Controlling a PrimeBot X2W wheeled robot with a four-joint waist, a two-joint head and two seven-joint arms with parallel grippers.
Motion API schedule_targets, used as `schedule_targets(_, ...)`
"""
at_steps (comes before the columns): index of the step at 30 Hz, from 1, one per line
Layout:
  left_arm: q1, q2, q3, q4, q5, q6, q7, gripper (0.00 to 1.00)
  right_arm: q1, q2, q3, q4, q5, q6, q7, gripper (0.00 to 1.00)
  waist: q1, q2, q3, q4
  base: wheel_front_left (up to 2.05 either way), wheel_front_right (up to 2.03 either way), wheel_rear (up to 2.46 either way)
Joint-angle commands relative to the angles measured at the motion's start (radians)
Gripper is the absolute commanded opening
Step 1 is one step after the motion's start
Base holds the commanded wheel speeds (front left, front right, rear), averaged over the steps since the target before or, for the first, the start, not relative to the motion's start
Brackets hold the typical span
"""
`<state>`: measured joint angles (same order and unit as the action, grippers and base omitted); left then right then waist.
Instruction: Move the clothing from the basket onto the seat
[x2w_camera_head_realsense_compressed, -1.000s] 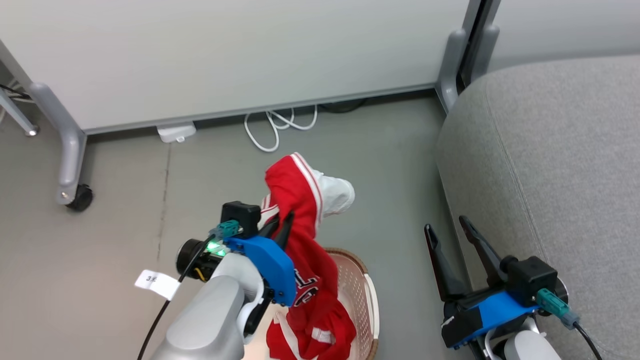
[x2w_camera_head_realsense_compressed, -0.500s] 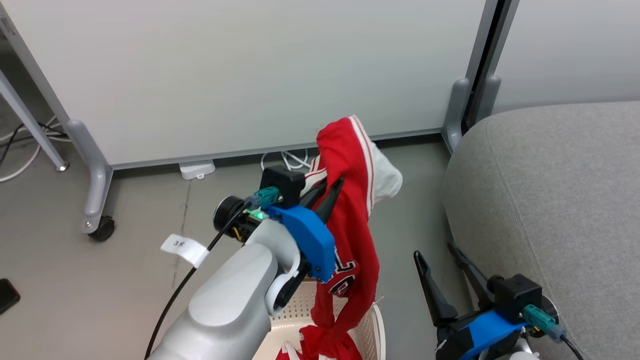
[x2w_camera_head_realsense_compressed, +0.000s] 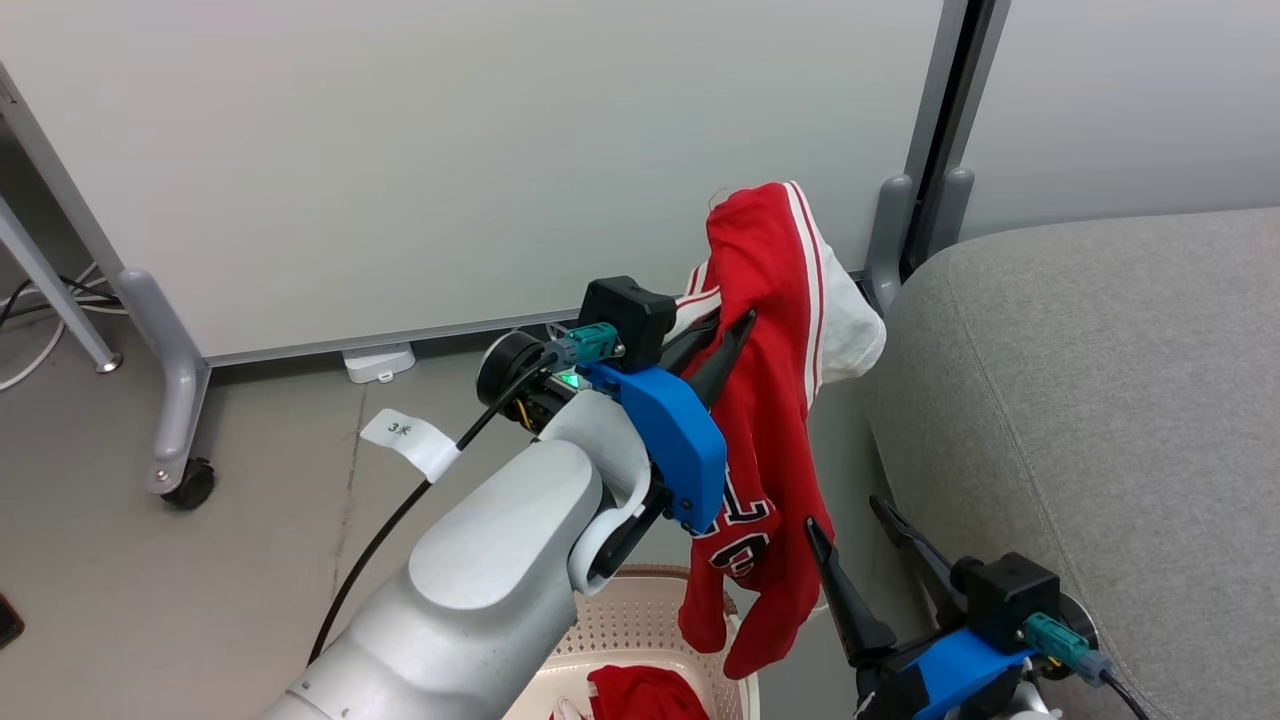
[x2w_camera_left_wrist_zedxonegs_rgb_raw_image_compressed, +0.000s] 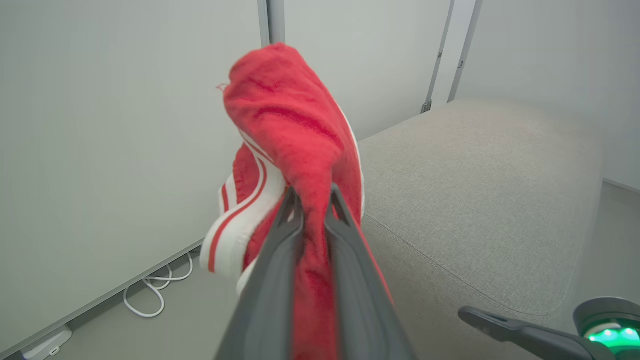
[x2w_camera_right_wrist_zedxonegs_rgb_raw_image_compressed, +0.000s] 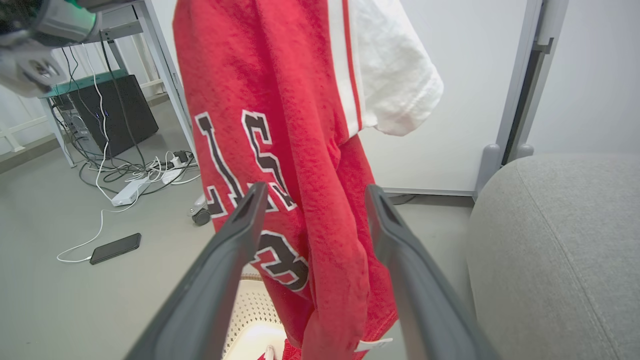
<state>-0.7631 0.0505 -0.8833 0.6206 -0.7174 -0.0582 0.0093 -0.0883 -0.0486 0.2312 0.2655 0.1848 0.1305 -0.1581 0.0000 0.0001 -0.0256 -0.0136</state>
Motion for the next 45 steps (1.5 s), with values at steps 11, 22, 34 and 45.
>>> schedule_targets(11,-0.041,0.000,-0.066,0.017,-0.069,0.020,-0.034,0.00,-0.002,-0.003,-0.014,0.001,-0.002,0.000,0.026,1.00,0.0000,-0.0001,0.007,-0.008,0.00,0.00,0.00)
schedule_targets(22,-0.070,0.000,-0.120,0.017,-0.116,0.027,-0.059,0.00,-0.147,-0.003,0.000,0.136,0.005,0.000,0.079,1.00,0.0000,-0.0001,0.009,-0.003,0.00,0.00,0.00)
schedule_targets(34,-0.095,0.000,-0.163,0.002,-0.168,0.035,-0.081,0.00,-0.322,-0.003,0.088,0.342,0.117,0.000,0.121,1.00,0.0000,-0.0001,0.018,0.000,0.00,0.00,0.00)
schedule_targets(45,-0.114,0.000,-0.202,0.015,-0.208,0.041,-0.094,0.00,-0.466,-0.003,0.177,0.519,0.195,0.000,0.075,1.00,0.0000,-0.0001,0.016,-0.001,0.00,0.00,0.00)
